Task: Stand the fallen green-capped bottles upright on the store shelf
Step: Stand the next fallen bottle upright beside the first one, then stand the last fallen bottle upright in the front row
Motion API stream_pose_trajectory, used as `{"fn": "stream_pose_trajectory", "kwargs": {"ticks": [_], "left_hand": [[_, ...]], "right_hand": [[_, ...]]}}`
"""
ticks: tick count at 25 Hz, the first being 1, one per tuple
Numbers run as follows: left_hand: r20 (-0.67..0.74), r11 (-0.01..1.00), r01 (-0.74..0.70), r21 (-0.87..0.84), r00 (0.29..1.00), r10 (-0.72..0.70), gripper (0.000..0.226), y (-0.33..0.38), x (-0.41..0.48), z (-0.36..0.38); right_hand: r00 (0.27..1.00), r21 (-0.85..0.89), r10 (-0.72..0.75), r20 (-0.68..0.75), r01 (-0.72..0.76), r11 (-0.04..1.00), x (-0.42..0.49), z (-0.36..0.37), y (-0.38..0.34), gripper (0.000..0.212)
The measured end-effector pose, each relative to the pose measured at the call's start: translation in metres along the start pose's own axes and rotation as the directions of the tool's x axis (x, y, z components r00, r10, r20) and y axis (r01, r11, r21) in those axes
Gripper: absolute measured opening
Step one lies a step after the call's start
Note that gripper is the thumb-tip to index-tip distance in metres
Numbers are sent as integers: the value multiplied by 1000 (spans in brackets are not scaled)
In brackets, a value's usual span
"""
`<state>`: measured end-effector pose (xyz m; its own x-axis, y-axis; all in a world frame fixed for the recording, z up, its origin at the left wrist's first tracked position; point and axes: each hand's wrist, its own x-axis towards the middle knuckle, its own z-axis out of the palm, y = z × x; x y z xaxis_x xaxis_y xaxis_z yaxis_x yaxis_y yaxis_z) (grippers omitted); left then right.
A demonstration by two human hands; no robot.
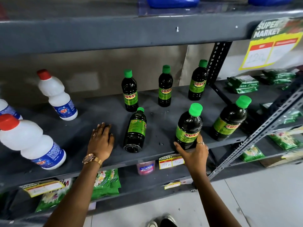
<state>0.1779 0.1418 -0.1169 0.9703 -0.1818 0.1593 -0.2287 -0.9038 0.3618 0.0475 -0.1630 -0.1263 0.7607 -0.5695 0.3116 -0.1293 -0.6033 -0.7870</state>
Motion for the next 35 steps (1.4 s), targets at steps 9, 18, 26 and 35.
{"fn": "stream_pose_trajectory", "kwargs": {"ticks": [9,18,26,35], "left_hand": [[96,993,-53,102,994,43,63,-1,-13,2],[60,992,-68,107,996,62,77,2,-18,-8],[90,984,-47,172,995,32,84,-6,-7,-5],[92,980,-49,191,995,32,85,-7,-6,-2]], "right_hand": [[984,194,-157,89,138,971,-95,6,-38,48],[583,-370,376,721,-135,919,42,77,-154,91],[871,206,185,455,-305,930,24,83,-127,43],[955,429,-44,292,-89,899,24,112,-120,89]]}}
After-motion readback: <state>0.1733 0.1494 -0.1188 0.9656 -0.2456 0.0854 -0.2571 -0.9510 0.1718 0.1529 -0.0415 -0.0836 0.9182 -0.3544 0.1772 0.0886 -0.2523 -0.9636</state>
